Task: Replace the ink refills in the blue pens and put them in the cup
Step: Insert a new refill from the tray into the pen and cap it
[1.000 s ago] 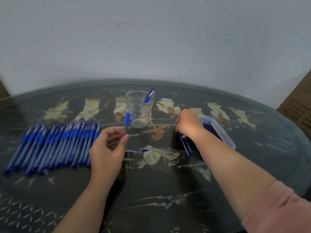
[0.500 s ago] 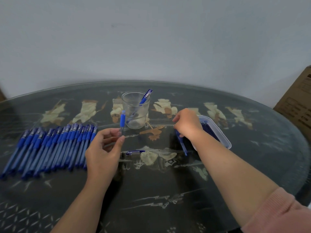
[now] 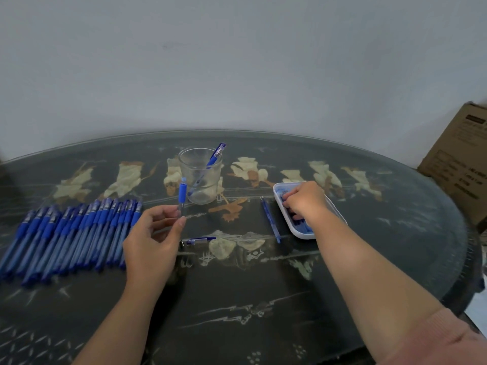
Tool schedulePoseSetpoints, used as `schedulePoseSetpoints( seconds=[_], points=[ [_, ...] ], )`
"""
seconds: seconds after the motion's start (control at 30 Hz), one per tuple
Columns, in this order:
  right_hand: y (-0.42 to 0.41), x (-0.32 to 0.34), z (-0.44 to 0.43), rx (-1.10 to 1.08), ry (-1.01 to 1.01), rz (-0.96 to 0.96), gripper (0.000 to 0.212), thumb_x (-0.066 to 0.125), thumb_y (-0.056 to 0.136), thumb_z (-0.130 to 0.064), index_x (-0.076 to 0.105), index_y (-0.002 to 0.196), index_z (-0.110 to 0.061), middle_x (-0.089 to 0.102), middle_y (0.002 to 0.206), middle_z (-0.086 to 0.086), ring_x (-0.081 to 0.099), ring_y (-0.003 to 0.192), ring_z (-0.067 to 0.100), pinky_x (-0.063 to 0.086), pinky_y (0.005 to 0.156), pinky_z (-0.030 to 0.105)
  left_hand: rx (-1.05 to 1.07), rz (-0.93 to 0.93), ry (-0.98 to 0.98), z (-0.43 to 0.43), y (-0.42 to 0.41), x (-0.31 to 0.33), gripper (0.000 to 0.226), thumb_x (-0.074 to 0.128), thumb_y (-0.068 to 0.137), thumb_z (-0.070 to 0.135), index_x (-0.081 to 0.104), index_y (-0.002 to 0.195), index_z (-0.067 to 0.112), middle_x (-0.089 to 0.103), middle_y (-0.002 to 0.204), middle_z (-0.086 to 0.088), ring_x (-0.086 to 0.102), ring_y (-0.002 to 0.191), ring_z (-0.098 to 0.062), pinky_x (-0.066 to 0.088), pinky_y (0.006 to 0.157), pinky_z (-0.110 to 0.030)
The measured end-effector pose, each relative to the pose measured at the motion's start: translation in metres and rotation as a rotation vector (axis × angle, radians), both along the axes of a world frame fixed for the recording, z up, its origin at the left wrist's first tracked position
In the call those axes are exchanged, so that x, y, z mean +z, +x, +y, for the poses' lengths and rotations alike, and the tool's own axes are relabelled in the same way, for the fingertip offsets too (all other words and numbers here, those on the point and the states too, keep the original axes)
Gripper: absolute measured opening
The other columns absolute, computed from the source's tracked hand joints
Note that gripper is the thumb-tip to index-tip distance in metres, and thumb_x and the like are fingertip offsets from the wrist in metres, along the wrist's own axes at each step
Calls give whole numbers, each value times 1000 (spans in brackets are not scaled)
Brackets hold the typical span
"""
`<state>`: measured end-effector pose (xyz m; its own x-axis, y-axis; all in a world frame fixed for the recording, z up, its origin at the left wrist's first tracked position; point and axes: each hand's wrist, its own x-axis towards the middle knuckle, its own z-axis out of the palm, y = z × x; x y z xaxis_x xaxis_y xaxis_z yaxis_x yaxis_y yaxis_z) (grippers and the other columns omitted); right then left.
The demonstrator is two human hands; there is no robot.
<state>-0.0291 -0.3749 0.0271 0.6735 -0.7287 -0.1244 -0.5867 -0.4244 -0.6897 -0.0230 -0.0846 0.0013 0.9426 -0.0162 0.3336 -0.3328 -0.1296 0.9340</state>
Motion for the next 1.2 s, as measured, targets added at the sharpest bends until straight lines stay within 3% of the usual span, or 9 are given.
schedulePoseSetpoints(
  seconds=[0.17, 0.23, 0.33, 0.47, 0.53, 0.63, 0.77, 0.93, 1.2],
  points=[
    [-1, -2, 4, -6, -43, 19, 17, 57, 87, -6, 71, 96, -4, 69, 92, 14, 66, 83, 31, 56, 71, 34, 6, 0, 9, -1, 0, 0, 24, 72, 83, 6, 63, 99, 22, 68, 96, 8, 65, 89, 6, 50, 79, -7],
    [-2, -4, 8, -35, -90, 47, 17, 49, 92, -1, 62, 81, -4, 60, 73, 8, 54, 62, 22, 38, 52, 25, 6, -1, 12, -1, 0, 0, 25, 72, 83, 6, 63, 99, 24, 69, 96, 7, 65, 89, 4, 50, 81, -8],
    [-3, -2, 12, -46, -132, 58, 17, 49, 92, -1, 59, 79, -7, 53, 68, 6, 47, 56, 19, 26, 46, 25, -1, 6, 5, -1, 0, 0, 24, 72, 83, 7, 64, 100, 23, 68, 96, 8, 65, 90, 4, 50, 80, -7],
    [-8, 11, 14, -48, -117, 29, 22, 49, 88, 1, 68, 97, -1, 67, 84, 14, 58, 65, 25, 40, 51, 26, -2, 5, 2, -1, 0, 0, 23, 72, 84, 7, 65, 102, 19, 68, 96, 8, 65, 89, 5, 50, 79, -6],
    [-11, 22, 16, -62, -98, -5, 27, 51, 89, 2, 70, 109, -1, 71, 103, 17, 66, 87, 30, 52, 69, 35, -4, 1, 2, 0, 0, 0, 24, 72, 84, 7, 64, 102, 21, 68, 96, 8, 65, 89, 5, 49, 79, -6],
    [-12, 38, 26, -75, -38, -155, 37, 55, 88, 0, 67, 122, -10, 68, 118, 11, 66, 103, 29, 49, 76, 32, -11, -31, 15, 0, -1, 0, 25, 72, 83, 6, 64, 101, 21, 68, 97, 9, 65, 90, 4, 50, 80, -7],
    [-12, 56, 61, 5, 298, -497, 34, 62, 88, 1, 65, 118, -13, 70, 110, 12, 69, 90, 26, 59, 81, 43, -34, -127, 73, -2, -4, -2, 27, 71, 83, 2, 66, 101, 21, 69, 97, 9, 66, 91, -1, 52, 81, -12],
    [-21, 74, 109, 139, 928, -758, 16, 62, 91, 5, 68, 102, -6, 69, 76, 6, 66, 65, 15, 61, 67, 35, -49, -192, 116, 0, -3, -4, 26, 70, 84, 0, 68, 102, 17, 69, 97, 8, 66, 90, -3, 52, 81, -14],
    [-20, 75, 116, -6, 1079, -954, 16, 60, 92, 5, 70, 92, -8, 64, 78, 5, 64, 69, 15, 62, 69, 36, -34, -232, 147, 0, -3, -4, 33, 68, 84, -5, 67, 99, 24, 68, 95, 10, 65, 88, -1, 47, 79, -6]
  ],
)
